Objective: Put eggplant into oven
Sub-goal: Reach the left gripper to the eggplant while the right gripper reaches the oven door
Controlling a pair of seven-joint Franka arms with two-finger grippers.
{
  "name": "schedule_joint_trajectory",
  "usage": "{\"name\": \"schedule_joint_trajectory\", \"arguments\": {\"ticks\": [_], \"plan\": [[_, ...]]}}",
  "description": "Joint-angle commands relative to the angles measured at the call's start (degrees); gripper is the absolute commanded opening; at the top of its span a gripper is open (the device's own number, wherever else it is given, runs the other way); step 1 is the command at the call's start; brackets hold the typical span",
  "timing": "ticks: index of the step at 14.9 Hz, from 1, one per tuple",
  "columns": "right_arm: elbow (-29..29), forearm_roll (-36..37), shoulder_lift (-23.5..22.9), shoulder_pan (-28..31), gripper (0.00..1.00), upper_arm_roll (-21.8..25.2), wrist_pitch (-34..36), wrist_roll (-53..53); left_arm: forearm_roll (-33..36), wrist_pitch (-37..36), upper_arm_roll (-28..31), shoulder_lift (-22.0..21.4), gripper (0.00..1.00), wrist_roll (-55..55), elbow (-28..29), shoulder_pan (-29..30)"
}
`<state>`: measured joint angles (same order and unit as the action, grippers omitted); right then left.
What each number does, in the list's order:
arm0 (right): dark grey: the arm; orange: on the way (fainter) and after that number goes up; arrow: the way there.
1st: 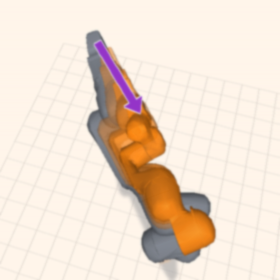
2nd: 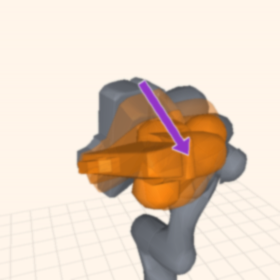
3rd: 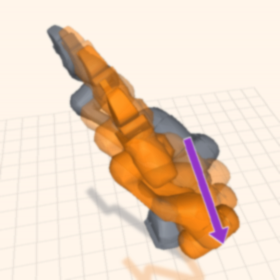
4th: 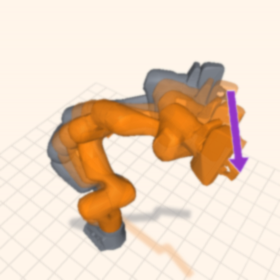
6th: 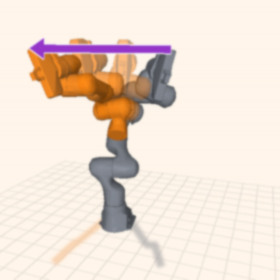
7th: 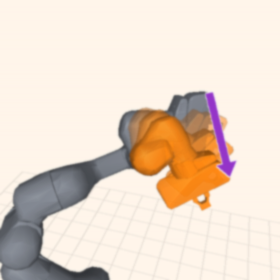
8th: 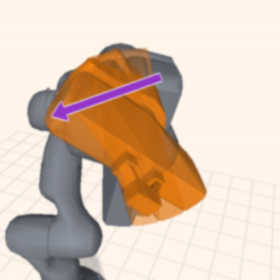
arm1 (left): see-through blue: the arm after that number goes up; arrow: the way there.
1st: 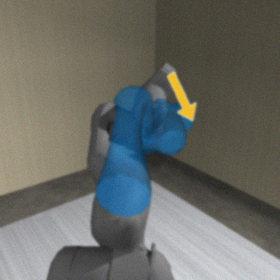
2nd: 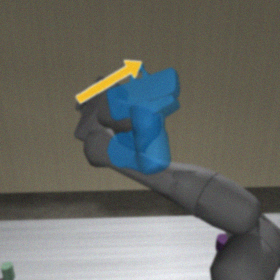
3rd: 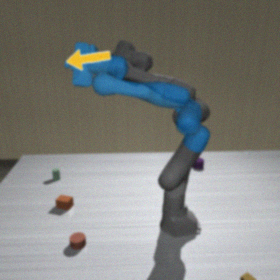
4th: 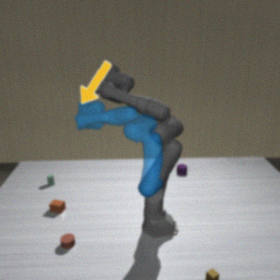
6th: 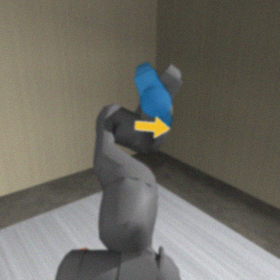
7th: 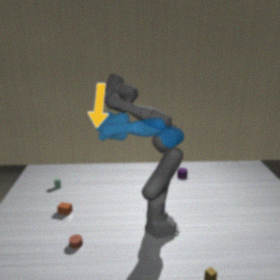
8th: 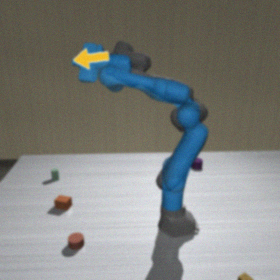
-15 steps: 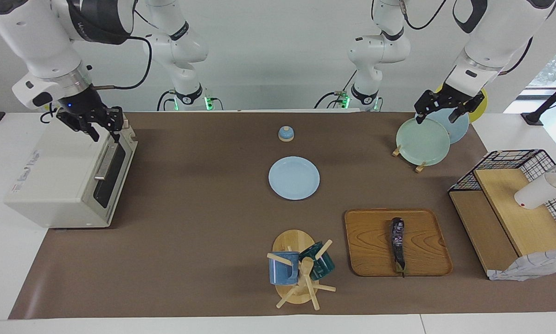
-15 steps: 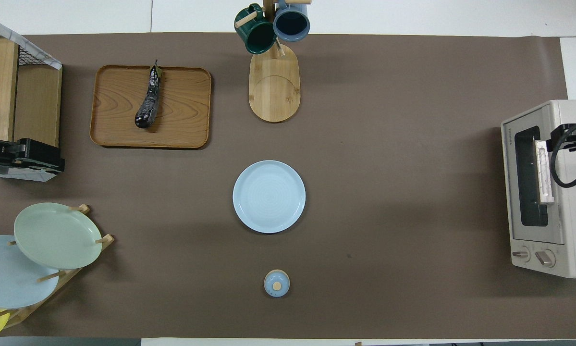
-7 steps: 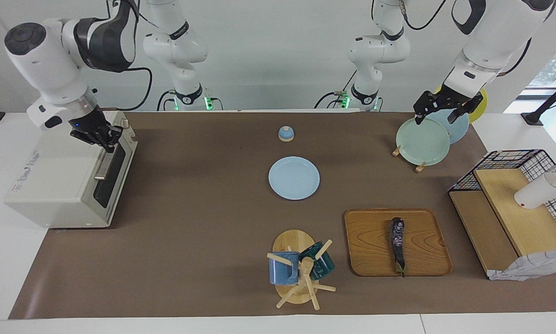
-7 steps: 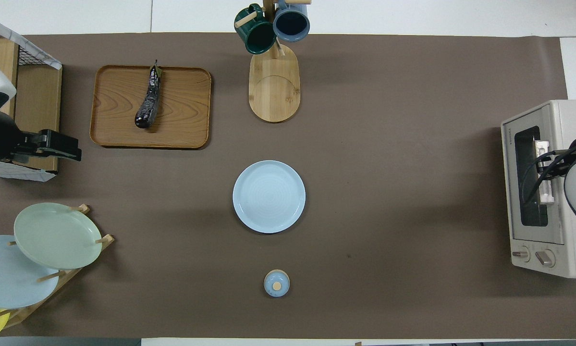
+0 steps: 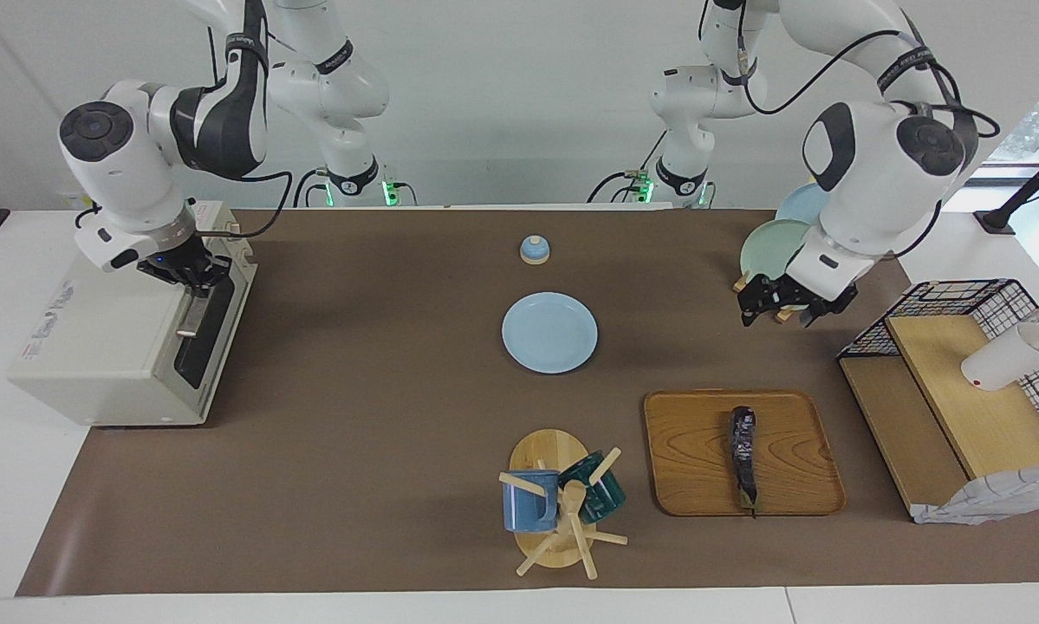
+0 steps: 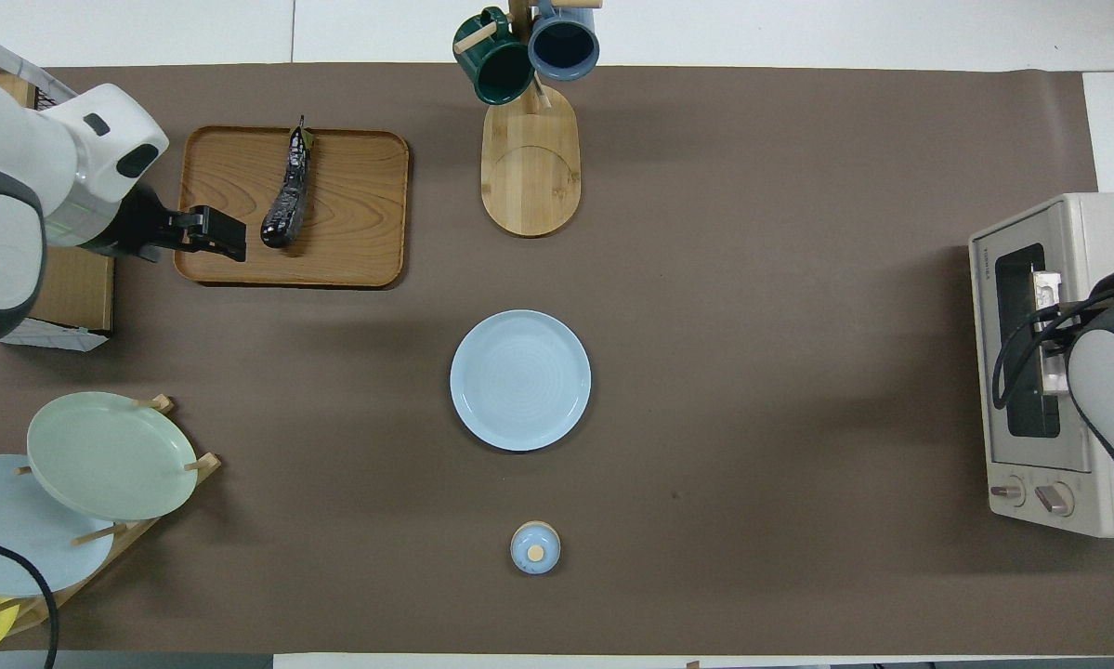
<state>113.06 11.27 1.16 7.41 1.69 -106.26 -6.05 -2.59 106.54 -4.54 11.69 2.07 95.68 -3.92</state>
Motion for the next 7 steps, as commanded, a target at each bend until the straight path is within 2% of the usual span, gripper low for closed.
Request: {"name": "schedule_joint_trajectory", "arguments": {"ticks": [1,5,7], "plan": [[3.66,0.95,0.95,0.85,0.0,-0.54,-4.56,0.16,-0.22,3.83,0.5,3.77,1.0,-1.89,-0.93,-0.73],[4.63,0.51,-0.1,0.24,0.0,-0.63,-8.34,0.85,-0.22,5.42,0.5,9.47,1.0,-2.16,-2.24,-0.73],[5.85,0.16,-0.8,0.15,0.0,-0.63,-11.06,1.91,1.17,7.09,0.5,13.95,1.0,-2.33,-6.71,-0.82]]}}
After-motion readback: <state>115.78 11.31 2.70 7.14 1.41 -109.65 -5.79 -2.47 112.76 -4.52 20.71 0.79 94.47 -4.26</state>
